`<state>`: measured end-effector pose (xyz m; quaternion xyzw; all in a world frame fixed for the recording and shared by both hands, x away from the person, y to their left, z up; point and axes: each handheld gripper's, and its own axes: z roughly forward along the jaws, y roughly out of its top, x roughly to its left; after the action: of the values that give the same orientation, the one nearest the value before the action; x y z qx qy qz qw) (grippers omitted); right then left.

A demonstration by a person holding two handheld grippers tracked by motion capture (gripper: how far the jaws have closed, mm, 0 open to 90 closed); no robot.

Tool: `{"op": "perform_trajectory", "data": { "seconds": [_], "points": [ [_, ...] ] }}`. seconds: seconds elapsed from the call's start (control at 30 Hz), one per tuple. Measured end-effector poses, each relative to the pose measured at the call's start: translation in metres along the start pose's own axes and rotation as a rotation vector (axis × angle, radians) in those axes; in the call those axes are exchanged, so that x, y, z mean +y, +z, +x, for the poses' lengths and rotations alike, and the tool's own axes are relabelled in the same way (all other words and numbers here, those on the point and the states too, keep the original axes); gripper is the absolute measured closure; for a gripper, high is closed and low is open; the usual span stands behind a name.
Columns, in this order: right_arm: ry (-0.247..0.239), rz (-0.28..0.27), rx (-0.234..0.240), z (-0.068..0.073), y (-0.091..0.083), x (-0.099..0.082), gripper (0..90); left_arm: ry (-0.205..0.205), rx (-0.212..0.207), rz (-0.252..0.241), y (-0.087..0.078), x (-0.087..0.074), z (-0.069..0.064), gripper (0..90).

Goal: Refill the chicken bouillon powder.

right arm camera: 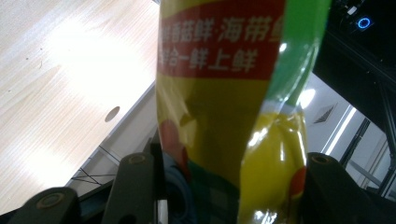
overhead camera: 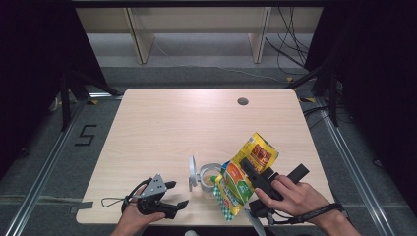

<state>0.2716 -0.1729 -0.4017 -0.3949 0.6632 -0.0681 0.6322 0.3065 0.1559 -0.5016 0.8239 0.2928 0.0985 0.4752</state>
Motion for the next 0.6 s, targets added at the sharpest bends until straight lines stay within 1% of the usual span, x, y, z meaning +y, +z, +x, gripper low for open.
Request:
{"op": "perform_trajectory", "data": {
  "seconds": [0.1, 0.13, 0.2, 0.27, 0.37, 0.4, 0.43, 0.5, 0.53, 0.6],
  "points": [
    [0.007, -0.007, -0.005, 0.0, 0.0004, 0.0009, 56.8, 0.001, 0.0, 0.002, -0.0002, 0.0, -0.0001, 20.2],
    [-0.004, -0.01, 0.001, -0.0009, 0.0011, 0.0013, 56.8, 0.0, 0.0, 0.001, -0.0002, 0.0, -0.0002, 20.2],
    [-0.007, -0.01, 0.003, -0.0014, 0.0011, 0.0014, 56.8, -0.001, 0.0, 0.001, -0.0001, 0.0, -0.0001, 20.2],
    [0.017, -0.004, -0.001, 0.0001, 0.0005, 0.0013, 56.8, 0.0, 0.0, 0.001, -0.0001, 0.0, 0.0, 20.2],
    [0.018, -0.007, -0.002, -0.0001, 0.0009, 0.0016, 56.8, -0.001, 0.0, 0.001, -0.0002, 0.0, -0.0001, 20.2],
    [0.003, -0.012, 0.003, -0.0013, 0.0015, 0.0021, 56.7, -0.001, -0.001, 0.0, -0.0002, 0.0, -0.0001, 20.2],
    [0.004, -0.014, 0.002, -0.0014, 0.0015, 0.0024, 56.8, -0.002, 0.007, -0.009, 0.0005, -0.0004, -0.0006, 20.2],
    [0.008, -0.014, -0.005, -0.0014, 0.0009, 0.0026, 56.7, 0.0, -0.002, 0.003, -0.0003, 0.0001, 0.0, 20.2],
    [0.009, -0.013, -0.011, -0.0014, 0.0007, 0.0028, 57.5, 0.001, 0.0, 0.001, -0.0001, 0.0, -0.0001, 20.2],
    [0.01, -0.014, -0.01, -0.0014, 0.0007, 0.0031, 57.9, 0.003, -0.001, 0.003, -0.0001, 0.0, -0.0001, 20.2]
  ]
}}
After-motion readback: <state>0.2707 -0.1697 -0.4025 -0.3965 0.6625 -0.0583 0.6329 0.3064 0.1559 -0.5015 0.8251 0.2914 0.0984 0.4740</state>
